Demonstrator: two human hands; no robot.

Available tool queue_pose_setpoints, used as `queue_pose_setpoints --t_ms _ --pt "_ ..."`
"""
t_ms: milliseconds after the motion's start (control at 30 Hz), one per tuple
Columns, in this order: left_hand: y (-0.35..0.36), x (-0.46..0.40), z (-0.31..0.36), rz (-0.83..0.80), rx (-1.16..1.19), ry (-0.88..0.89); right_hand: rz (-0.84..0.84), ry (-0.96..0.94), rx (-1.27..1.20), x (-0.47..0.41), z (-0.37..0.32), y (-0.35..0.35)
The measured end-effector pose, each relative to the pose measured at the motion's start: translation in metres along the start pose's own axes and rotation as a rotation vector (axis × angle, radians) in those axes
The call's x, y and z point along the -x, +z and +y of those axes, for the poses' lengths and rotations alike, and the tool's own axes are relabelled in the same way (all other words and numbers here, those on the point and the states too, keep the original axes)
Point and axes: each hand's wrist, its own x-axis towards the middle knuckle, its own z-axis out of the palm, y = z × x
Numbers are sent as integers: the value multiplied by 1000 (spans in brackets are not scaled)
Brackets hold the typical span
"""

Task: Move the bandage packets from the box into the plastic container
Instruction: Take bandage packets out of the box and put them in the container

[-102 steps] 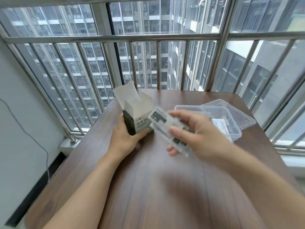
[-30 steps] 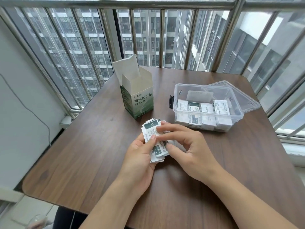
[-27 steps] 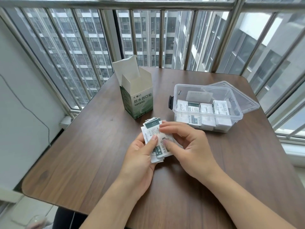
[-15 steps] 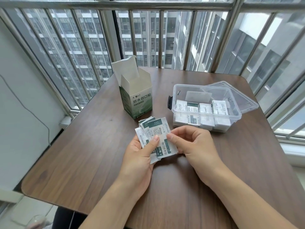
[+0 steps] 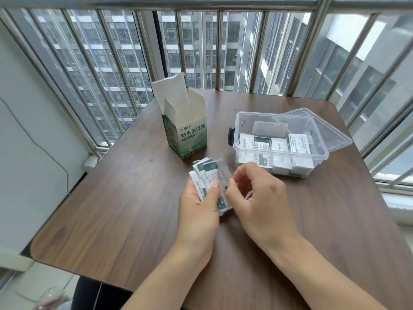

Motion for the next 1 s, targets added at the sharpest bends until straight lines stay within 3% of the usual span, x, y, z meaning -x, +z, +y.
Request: queue_pose_setpoints --t_ms 67,233,433,600,767,933,1000 --pt "5 4 1 -42 -1 -51 -64 39 -53 -1 1 5" --pt "9 2 11 -123 246 -226 -209 104 -241 -5 8 -4" --pt "-2 -5 22 -265 121 -243 -239 -6 -290 -8 3 -16" --pt "-7 1 25 -445 -175 -210 -599 -131 -122 -4 3 -18" --pt "-7 3 33 -483 -129 -286 -529 -155 -108 -2 3 -16" --pt "-20 -5 48 -692 165 -652 -518 -49 -269 -2 -2 -19" --pt "-20 -4 44 -674 215 -665 -497 17 -333 -3 -5 -18"
